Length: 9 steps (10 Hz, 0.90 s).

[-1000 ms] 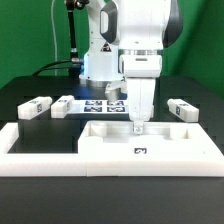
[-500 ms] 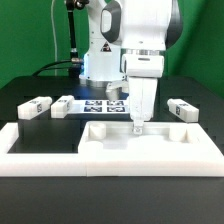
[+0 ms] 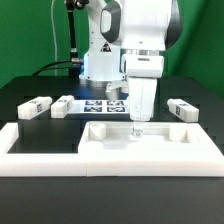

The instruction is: Assemble desk

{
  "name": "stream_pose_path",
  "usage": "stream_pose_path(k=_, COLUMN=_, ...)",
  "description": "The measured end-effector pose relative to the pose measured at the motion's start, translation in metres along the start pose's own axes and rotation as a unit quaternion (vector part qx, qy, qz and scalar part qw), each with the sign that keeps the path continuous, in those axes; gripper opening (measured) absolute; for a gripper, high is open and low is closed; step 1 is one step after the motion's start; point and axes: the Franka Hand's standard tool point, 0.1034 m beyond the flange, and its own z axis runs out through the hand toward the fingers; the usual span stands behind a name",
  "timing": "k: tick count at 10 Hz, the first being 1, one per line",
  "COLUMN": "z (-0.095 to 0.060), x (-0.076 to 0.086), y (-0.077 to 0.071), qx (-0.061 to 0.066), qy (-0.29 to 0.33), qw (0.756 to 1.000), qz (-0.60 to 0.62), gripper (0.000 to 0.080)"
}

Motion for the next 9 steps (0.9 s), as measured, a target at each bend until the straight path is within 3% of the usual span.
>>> stream_pose_path(k=5, z=-0.002, x=0.001, y=0.001, qx=-0.001, qy=0.0, qw=1.0, qz=0.001, gripper=0.0649)
stream_pose_path(k=7, z=-0.032, x=0.021, y=0.002, qx=0.001, qy=-0.006, qw=0.996, qz=0.094, gripper=0.0649)
stream_pose_path(k=9, z=-0.053, x=0.063, y=-0.004, qx=0.003, qy=-0.011, qw=0.98, qz=0.198, gripper=0.0649)
